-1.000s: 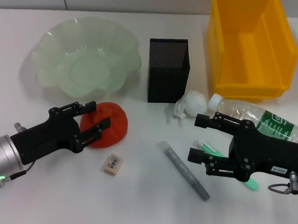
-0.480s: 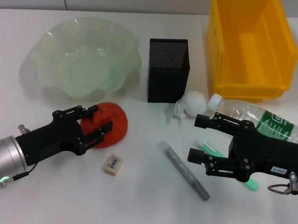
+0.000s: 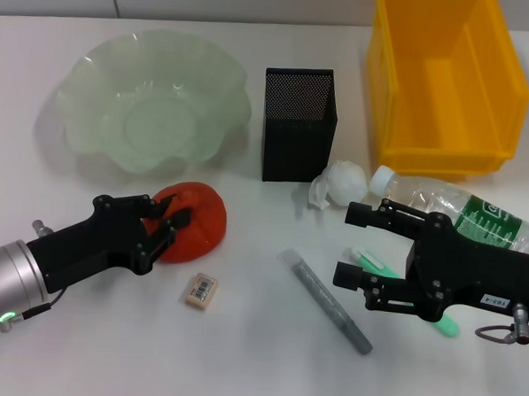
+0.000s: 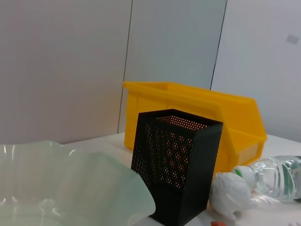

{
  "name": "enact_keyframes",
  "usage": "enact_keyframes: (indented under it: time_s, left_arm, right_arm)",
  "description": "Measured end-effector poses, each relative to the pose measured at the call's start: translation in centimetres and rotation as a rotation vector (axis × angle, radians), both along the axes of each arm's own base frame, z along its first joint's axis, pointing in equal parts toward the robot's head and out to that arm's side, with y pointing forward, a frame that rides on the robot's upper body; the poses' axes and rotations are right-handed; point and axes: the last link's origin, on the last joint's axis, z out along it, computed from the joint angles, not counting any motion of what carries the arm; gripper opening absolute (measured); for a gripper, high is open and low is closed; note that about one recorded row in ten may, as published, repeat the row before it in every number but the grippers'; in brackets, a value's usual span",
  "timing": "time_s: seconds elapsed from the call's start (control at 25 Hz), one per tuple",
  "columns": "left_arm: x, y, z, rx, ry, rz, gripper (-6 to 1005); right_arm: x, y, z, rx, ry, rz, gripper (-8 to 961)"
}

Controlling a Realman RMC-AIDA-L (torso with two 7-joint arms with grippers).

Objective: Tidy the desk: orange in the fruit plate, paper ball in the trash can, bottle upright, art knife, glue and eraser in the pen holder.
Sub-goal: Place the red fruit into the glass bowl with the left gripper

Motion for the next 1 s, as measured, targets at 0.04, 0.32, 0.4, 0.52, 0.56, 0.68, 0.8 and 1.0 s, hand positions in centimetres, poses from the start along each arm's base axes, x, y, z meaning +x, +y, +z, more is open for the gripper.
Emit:
enact_keyframes:
  time_s: [0.04, 0.32, 0.4, 0.52, 0.56, 0.68, 0.8, 1.0]
  left_arm:
    - [0.0, 0.0, 0.0, 0.0, -0.001, -0.001, 204]
    - [1.3, -0.4, 1.0, 0.006, -0.084, -0.07, 170]
    - [1.9, -0.5, 1.6, 0.013, -0.126, -0.108, 160]
    - [2.9, -0.4, 2.7, 0.039, -0.176, -0.164, 139]
    - [3.2, -0.2, 3.1, 0.055, -0.192, -0.18, 132]
    - [3.8, 0.8, 4.3, 0.129, -0.231, -0.189, 117]
    - [3.9, 2.2, 5.5, 0.205, -0.247, -0.162, 114]
    - [3.5, 5.2, 6.2, 0.285, -0.19, -0.064, 116]
  right_arm:
    - [0.0, 0.0, 0.0, 0.0, 0.0, 0.0, 832]
    - [0.0, 0.0, 0.0, 0.001, 0.0, 0.0, 832]
    - [0.0, 0.0, 0.0, 0.002, 0.002, -0.001, 832]
    - [0.0, 0.1, 0.0, 0.004, 0.003, -0.001, 832]
    - [0.0, 0.1, 0.0, 0.004, 0.003, -0.001, 832]
    - [-0.1, 0.1, 0.0, 0.003, 0.005, 0.0, 832]
    - [-0.1, 0.0, -0.1, 0.002, 0.009, 0.0, 832]
    - [-0.1, 0.0, -0.3, 0.005, 0.012, 0.004, 832]
